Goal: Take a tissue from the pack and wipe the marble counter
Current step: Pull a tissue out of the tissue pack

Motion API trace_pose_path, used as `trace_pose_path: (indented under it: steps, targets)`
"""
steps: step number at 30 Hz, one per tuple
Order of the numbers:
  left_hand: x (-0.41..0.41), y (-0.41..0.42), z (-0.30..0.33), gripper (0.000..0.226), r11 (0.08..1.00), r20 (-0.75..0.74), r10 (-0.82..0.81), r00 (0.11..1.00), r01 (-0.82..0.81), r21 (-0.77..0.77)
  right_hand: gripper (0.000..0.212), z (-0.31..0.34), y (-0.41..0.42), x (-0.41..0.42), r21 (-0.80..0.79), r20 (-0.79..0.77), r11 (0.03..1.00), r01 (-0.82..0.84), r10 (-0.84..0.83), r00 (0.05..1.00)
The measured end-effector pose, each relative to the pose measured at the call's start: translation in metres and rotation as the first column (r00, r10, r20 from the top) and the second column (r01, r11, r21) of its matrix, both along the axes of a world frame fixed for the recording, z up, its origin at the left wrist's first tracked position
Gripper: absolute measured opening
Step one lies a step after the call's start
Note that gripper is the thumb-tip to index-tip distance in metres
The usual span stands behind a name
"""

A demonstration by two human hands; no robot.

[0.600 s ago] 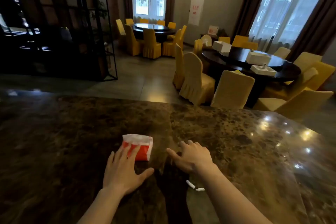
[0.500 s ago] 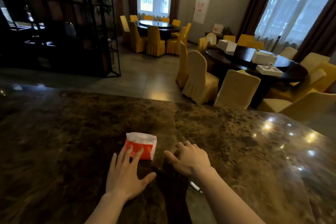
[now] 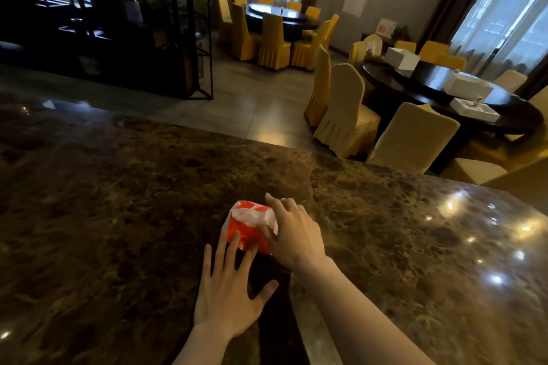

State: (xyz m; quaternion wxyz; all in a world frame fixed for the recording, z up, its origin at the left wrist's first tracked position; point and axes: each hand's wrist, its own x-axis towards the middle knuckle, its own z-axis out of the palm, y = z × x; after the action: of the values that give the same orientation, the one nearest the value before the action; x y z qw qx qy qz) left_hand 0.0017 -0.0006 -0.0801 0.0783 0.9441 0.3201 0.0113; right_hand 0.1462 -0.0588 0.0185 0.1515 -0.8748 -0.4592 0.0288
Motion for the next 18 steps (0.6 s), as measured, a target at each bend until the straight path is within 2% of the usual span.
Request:
trace_pose_path:
  steps: [3,7,9,12,16,18]
  targets:
    - [0.001,0.000,0.001,0.113,1.000,-0.034,0.009,0.999,-0.009,0.000,0.063,-0.002,0.015,-0.005,-0.044,0.010,0.998,-0.043,0.044,0.999]
    - [0.001,0.000,0.000,0.111,1.000,-0.057,0.005,0.998,-0.005,-0.005,0.027,-0.002,0.024,-0.008,0.063,0.059,0.996,-0.062,0.059,0.997]
    - [0.001,-0.001,0.001,0.109,1.000,-0.068,-0.003,0.998,0.002,-0.003,0.019,0.002,0.026,-0.007,0.130,0.059,0.990,-0.053,0.045,0.997]
    - [0.001,-0.001,0.001,0.106,1.000,-0.071,-0.002,0.997,0.002,-0.002,0.015,0.010,0.028,-0.003,0.217,0.058,0.976,0.003,-0.016,0.998]
    - [0.000,-0.001,0.003,0.101,1.000,-0.087,-0.010,0.996,0.011,0.006,0.027,0.014,0.027,-0.001,0.080,-0.009,0.992,-0.100,0.101,0.995]
    - [0.001,-0.001,0.004,0.100,1.000,-0.100,-0.013,0.995,0.014,0.010,0.027,0.011,0.026,-0.004,0.072,0.007,0.992,-0.104,0.104,0.995]
